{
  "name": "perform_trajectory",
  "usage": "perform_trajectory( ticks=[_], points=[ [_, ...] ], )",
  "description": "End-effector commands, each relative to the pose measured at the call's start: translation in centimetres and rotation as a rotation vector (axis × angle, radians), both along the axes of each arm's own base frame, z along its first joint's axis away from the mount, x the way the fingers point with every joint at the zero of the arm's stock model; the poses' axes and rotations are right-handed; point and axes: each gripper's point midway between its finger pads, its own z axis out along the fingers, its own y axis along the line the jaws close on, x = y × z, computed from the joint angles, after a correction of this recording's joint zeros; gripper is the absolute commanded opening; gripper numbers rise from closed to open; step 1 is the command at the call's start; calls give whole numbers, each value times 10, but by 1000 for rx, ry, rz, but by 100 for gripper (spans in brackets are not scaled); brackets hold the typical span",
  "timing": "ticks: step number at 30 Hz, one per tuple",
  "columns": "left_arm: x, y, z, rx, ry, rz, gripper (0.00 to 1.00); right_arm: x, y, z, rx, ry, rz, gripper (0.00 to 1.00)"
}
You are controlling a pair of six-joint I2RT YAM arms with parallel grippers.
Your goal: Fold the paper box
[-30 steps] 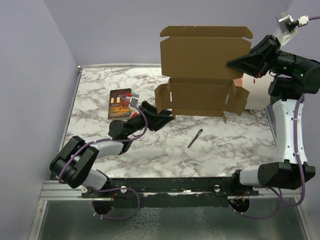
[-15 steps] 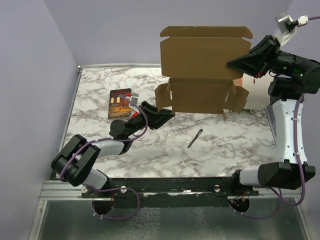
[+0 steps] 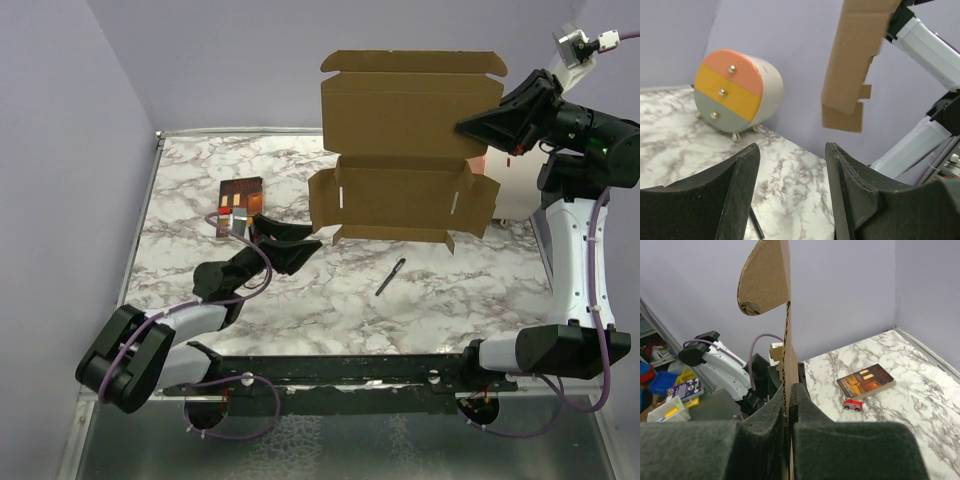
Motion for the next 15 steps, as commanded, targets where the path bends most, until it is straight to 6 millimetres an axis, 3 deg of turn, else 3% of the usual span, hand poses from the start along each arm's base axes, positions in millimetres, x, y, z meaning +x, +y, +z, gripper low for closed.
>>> perform_trajectory(
  ticks=[1, 4, 9, 15],
  points=[
    [-25, 34, 56, -98, -308, 71, 58, -20, 1, 25, 20, -88, -22, 1],
    [-20, 35, 59, -86, -302, 72, 55, -25, 2, 29, 23, -100, -23, 1],
    [-15, 26, 62, -117, -260, 1, 42, -31, 3, 33, 24, -113, -24, 1],
    [-11, 7, 63, -115, -257, -45, 40, -31, 3, 32, 26, -107, -24, 1]
  ],
)
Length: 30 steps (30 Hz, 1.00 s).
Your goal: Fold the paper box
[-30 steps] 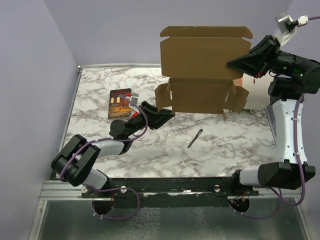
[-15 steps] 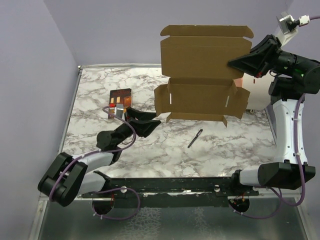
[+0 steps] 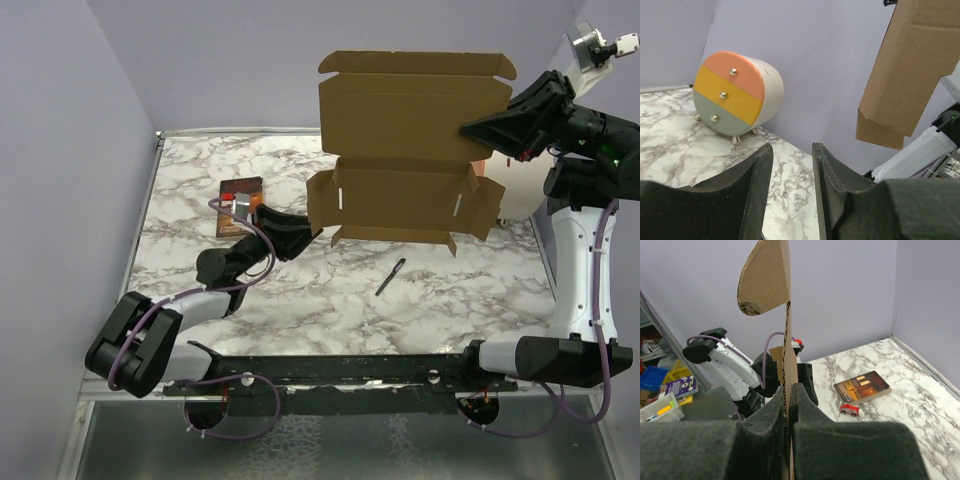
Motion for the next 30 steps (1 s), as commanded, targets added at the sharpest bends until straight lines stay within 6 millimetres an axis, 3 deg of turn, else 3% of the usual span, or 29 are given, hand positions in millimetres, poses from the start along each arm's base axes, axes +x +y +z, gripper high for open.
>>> perform_trajectory(
  ticks=[1, 6, 20, 30],
  points=[
    [-32, -4, 52, -106, -253, -66, 40, -8, 0, 14, 33, -34, -16, 1],
    [-46, -18, 61, -101, -304, -131, 42, -6, 0, 13, 34, -32, -16, 1],
    [-65, -32, 65, -87, -348, -220, 49, -3, 0, 10, 34, -21, -16, 1],
    [-59, -37, 65, -104, -315, -221, 49, -4, 0, 10, 38, -16, -16, 1]
  ],
)
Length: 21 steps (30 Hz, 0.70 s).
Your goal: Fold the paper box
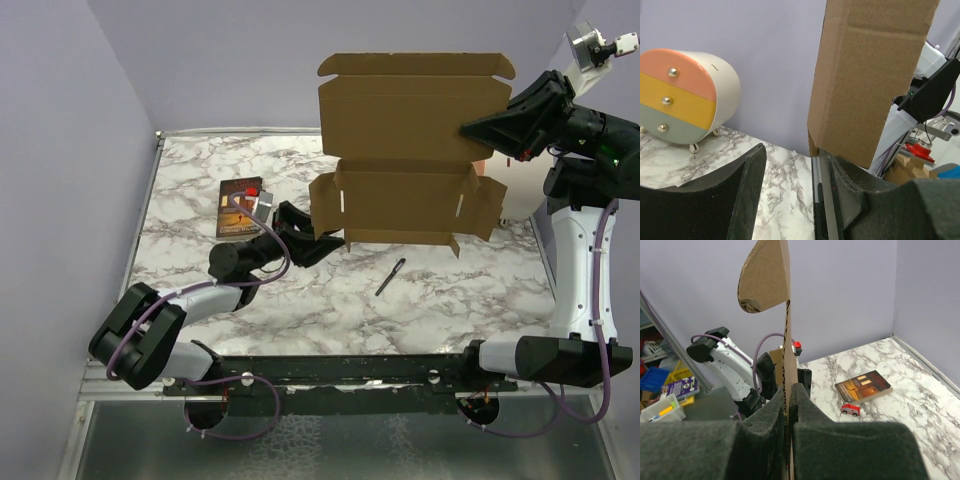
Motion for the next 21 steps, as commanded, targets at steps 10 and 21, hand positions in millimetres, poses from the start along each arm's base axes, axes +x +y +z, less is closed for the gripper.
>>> perform_trajectory(
  ticks=[10, 21],
  points=[
    [-29, -2, 53, -173, -205, -47, 49, -1, -1, 6, 39, -14, -17, 1],
    [-19, 4, 66, -243, -164, 20, 32, -3, 0, 5, 41, -11, -17, 1]
  ],
)
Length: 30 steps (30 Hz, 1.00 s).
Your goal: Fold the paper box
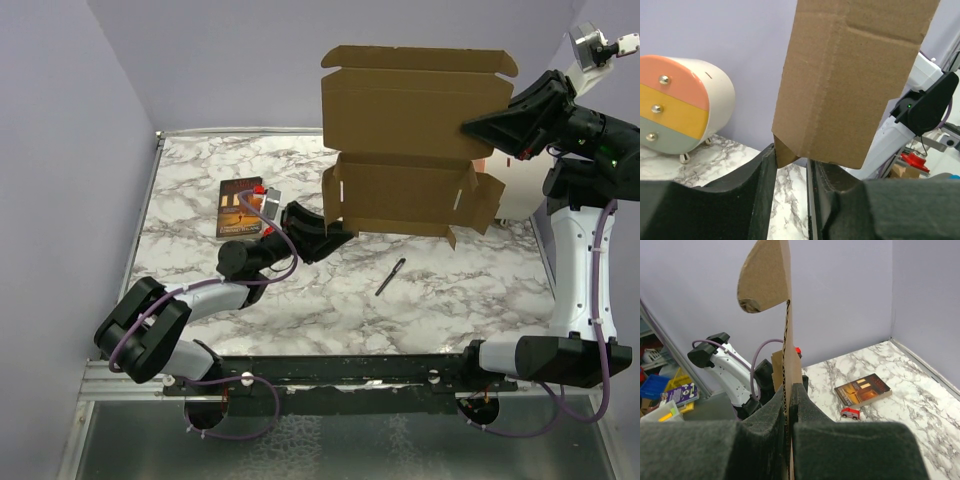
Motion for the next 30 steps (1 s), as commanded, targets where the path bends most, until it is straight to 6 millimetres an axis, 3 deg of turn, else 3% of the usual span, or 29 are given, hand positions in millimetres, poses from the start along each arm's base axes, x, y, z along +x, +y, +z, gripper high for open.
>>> perform_trajectory(
  ticks=[1, 5, 12, 18, 22, 23, 26, 30],
  points=[
    [-17, 23, 58, -216, -178, 49, 28, -7, 0, 5, 19, -19, -10, 1],
    [-16, 24, 60, -231, -166, 57, 21, -8, 1, 4, 18, -18, -9, 1],
    [-19, 23, 65, -238, -173, 45, 0, -8, 1, 3, 19, -14, -9, 1],
    [-23, 23, 64, -235, -189, 48, 0, -6, 0, -1, 17, -7, -8, 1],
    [-23, 25, 53, -212, -183, 65, 0, -3, 0, -6, 14, -8, -9, 1],
    [-22, 26, 46, -201, -175, 74, 7, -2, 0, -7, 12, -11, -10, 1],
    [-19, 37, 24, -175, -132, 137, 43, 0, -1, -12, -1, -19, -12, 1],
    [-15, 63, -9, -127, -51, 243, 60, 4, -2, -22, -32, -51, -24, 1]
  ],
)
